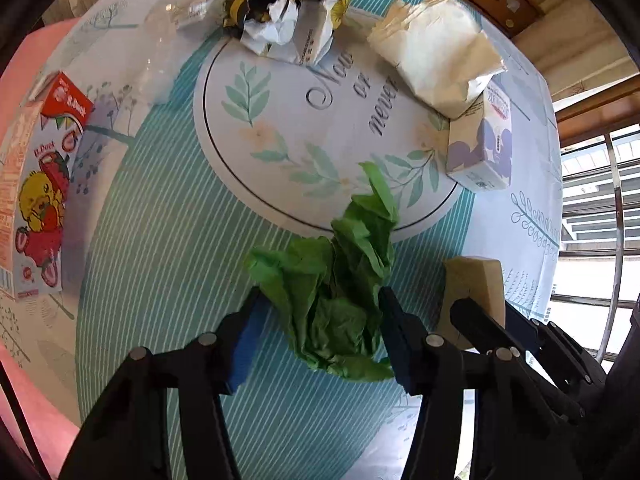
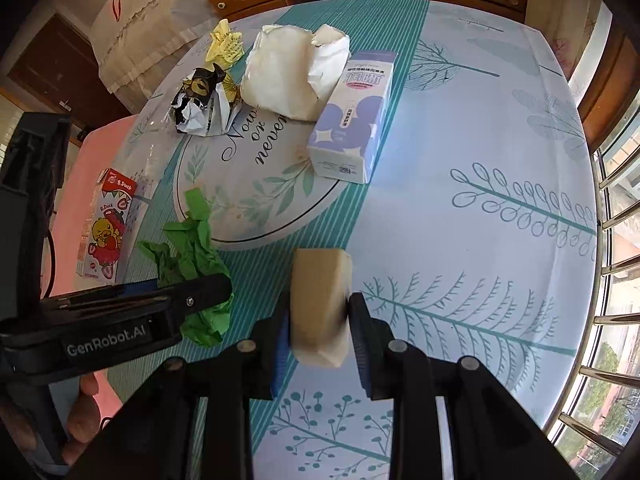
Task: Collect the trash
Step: 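Grasp the beige sponge with the right tool while the left grasps the green paper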
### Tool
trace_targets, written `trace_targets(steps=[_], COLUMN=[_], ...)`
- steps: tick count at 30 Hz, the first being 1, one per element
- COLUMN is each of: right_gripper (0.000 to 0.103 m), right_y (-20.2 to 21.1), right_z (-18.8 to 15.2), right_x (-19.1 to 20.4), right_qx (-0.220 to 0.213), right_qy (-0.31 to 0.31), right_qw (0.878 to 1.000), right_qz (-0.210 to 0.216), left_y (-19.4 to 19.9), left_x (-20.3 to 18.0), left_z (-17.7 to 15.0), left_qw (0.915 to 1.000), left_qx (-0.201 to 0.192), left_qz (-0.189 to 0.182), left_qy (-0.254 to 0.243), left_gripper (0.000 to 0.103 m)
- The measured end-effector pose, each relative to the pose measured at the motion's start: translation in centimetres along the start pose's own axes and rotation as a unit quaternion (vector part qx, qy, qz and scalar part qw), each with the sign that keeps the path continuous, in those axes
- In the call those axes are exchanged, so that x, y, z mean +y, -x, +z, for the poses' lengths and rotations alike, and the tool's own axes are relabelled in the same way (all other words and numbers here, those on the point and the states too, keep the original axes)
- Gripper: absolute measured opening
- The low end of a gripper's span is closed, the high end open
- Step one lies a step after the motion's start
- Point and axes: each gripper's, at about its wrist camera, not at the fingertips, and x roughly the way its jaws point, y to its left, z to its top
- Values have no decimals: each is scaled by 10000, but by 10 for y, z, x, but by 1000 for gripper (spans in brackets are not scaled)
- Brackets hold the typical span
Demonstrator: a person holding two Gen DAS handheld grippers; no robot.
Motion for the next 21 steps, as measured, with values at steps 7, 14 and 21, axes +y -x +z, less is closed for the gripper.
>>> trace_targets(steps=[7,14,21], right_gripper=[28,28,28], right_y=[-2,4,20], right_z=[-1,-13,-41], right_x=[7,35,78], right_qx=[43,18,-27], right_qy=[-8,-10,-7], right_qw=[10000,10000,9999], right_qz=[-57,-21,-110], left_y=[7,41,90], left_x=[8,20,48], left_z=[-7,-19,-50], left_qw=[9998,9972,9886], left_qx=[-7,-354,-854], left_qz=[-76,1,55], left_qy=[-173,-660,-1235], left_gripper=[34,34,34])
